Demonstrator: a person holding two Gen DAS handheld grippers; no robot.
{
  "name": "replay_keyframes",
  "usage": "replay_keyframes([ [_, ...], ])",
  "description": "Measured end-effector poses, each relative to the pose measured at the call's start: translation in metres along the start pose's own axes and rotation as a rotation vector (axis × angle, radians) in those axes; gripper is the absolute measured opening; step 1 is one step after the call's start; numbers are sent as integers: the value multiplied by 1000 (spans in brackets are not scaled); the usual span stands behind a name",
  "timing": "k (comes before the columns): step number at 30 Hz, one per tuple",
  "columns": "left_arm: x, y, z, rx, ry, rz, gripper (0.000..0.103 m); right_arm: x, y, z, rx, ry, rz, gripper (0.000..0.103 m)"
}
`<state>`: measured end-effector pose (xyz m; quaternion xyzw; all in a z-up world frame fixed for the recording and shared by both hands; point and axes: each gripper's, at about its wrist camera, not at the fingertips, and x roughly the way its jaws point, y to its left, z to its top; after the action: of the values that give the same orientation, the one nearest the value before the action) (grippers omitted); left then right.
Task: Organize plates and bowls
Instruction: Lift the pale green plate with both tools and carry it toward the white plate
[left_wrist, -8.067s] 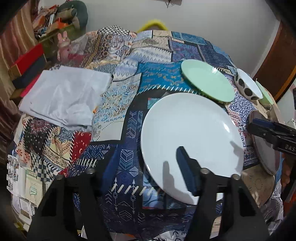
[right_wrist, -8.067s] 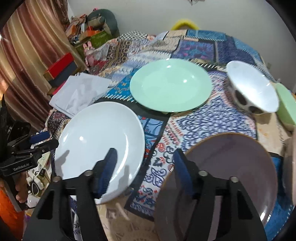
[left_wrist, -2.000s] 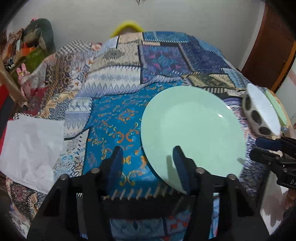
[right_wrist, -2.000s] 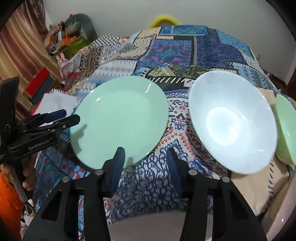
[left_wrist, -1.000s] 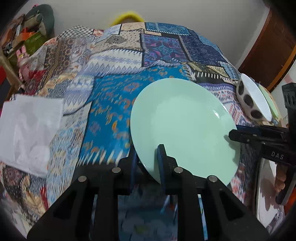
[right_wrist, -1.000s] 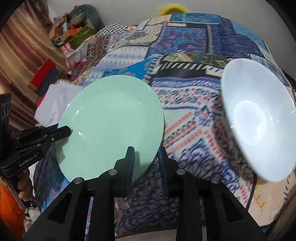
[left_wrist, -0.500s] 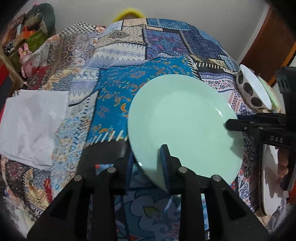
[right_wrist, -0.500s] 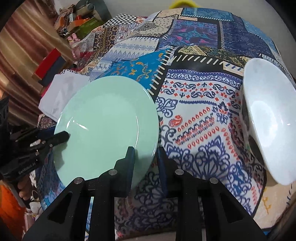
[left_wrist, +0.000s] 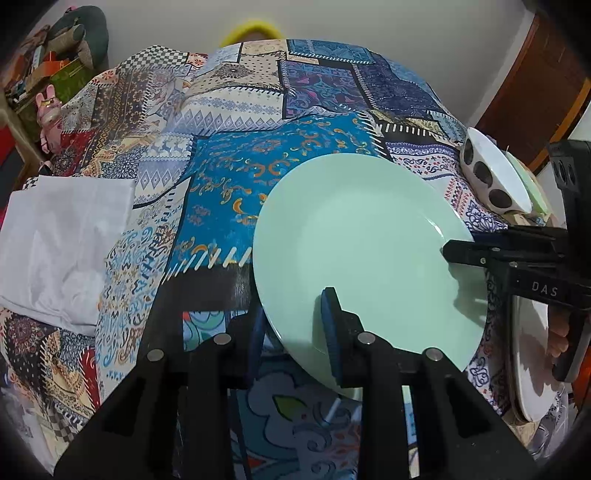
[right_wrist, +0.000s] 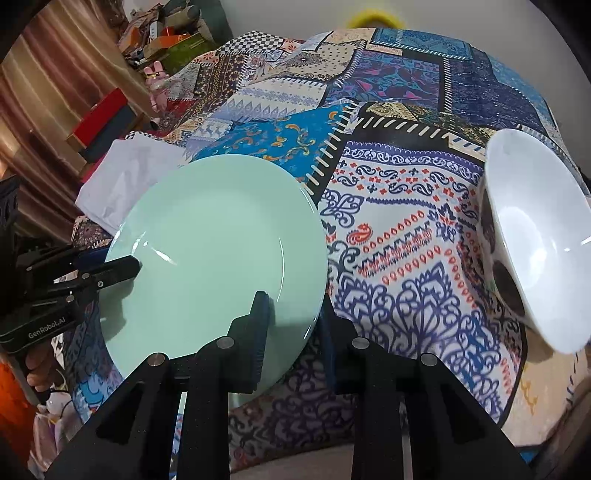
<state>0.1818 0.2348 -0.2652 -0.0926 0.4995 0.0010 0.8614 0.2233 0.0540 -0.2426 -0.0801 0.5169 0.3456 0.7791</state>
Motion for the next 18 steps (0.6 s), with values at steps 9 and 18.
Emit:
replay_keyframes([
  [9, -33, -14, -4, 14, -48, 2, 29, -35, 5, -9, 13, -64, -2, 23],
  [18, -72, -41, -6, 42, -101, -2, 29, -81, 5, -22, 19, -133, -13, 23],
])
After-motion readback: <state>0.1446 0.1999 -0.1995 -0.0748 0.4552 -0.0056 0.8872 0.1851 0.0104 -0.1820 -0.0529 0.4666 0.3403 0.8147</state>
